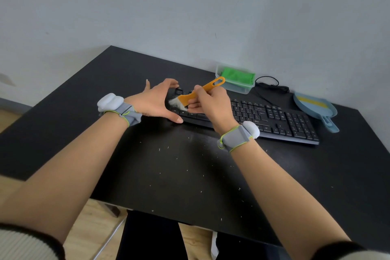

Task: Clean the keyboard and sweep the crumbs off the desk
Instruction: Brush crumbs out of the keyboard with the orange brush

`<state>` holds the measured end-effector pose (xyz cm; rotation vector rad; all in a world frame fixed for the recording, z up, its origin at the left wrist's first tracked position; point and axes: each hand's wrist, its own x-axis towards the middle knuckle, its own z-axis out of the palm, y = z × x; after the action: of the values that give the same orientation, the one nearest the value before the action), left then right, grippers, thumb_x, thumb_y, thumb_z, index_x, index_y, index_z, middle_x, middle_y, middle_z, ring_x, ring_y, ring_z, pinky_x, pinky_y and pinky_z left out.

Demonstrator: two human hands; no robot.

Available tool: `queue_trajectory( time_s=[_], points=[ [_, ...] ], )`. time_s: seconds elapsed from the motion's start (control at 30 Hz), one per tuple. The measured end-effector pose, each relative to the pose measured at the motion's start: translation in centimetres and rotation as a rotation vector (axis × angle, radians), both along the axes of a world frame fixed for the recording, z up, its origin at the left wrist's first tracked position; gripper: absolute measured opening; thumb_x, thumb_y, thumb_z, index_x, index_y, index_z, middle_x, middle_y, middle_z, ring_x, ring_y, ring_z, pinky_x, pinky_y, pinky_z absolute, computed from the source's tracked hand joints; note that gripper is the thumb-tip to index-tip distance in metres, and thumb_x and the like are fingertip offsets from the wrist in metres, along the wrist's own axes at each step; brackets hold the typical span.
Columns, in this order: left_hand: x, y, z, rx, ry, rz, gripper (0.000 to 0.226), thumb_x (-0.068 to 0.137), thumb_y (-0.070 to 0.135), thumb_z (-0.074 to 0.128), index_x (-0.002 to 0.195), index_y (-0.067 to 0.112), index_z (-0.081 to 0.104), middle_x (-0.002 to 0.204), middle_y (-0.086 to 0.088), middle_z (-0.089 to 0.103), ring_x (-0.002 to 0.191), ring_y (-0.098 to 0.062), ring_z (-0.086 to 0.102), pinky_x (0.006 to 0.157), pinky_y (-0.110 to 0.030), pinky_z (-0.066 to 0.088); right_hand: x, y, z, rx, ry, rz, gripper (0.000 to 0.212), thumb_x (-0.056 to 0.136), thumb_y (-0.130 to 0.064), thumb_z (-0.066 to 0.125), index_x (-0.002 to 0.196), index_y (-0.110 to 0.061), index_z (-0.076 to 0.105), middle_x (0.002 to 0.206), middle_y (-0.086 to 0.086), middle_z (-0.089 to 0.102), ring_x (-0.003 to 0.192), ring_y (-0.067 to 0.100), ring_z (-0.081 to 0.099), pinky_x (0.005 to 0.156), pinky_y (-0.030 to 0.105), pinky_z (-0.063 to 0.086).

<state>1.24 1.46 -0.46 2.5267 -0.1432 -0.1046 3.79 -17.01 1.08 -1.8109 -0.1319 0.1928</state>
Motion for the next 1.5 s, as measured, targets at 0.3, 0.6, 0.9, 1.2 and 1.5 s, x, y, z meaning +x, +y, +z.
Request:
queue_trajectory(
  time_s=[0.3, 0.6, 0.9, 1.2, 1.5],
  points=[
    [-0.2, 0.0, 0.2, -0.009, 0.008, 0.0, 0.117, 0.065, 0.056, 0.084, 0.151, 0.019, 0.015, 0.157, 0.006, 0.031, 0.147, -0.021, 0.024, 0.117, -0.055, -0.018, 0.2, -0.7, 2.1, 0.234, 0.087, -0.013, 0.027, 0.102, -0.017, 0.051, 0.085, 0.0, 0.064, 0.067, 0.013, 0.067, 0.054, 0.021, 0.064, 0.057, 0.034, 0.06],
    [0.0, 0.1, -0.2, -0.02, 0.005, -0.005, 0.118, 0.062, 0.06, 0.084, 0.15, 0.021, 0.016, 0.157, 0.009, 0.031, 0.146, -0.016, 0.026, 0.117, -0.055, -0.019, -0.5, -0.5, 1.5, 0.175, 0.134, 0.125, 0.026, 0.102, -0.016, 0.052, 0.089, 0.002, 0.065, 0.074, 0.017, 0.069, 0.061, 0.024, 0.067, 0.061, 0.033, 0.062],
    [-0.1, 0.3, -0.1, -0.014, 0.02, 0.001, 0.118, 0.062, 0.061, 0.083, 0.15, 0.023, 0.015, 0.158, 0.009, 0.029, 0.147, -0.018, 0.023, 0.116, -0.056, -0.019, 1.6, -0.6, 1.8, -0.166, -0.159, 0.244, 0.031, 0.103, -0.021, 0.053, 0.1, 0.007, 0.065, 0.078, 0.015, 0.072, 0.062, 0.02, 0.069, 0.064, 0.036, 0.063],
    [-0.2, 0.4, 0.0, -0.032, 0.032, 0.006, 0.117, 0.062, 0.058, 0.085, 0.149, 0.023, 0.015, 0.157, 0.011, 0.03, 0.147, -0.016, 0.023, 0.116, -0.054, -0.021, 3.7, -2.8, 4.4, -0.805, -0.575, 0.409, 0.035, 0.101, -0.028, 0.052, 0.087, 0.002, 0.061, 0.073, 0.008, 0.072, 0.059, 0.021, 0.066, 0.068, 0.038, 0.056],
    [-0.1, 0.3, 0.3, -0.033, 0.049, 0.002, 0.117, 0.061, 0.058, 0.086, 0.148, 0.025, 0.014, 0.157, 0.012, 0.029, 0.148, -0.016, 0.021, 0.116, -0.053, -0.021, 3.3, -4.1, 2.4, 0.139, 0.204, 0.153, 0.024, 0.105, -0.017, 0.048, 0.094, 0.001, 0.061, 0.07, 0.016, 0.067, 0.052, 0.016, 0.065, 0.056, 0.029, 0.061]
  ],
)
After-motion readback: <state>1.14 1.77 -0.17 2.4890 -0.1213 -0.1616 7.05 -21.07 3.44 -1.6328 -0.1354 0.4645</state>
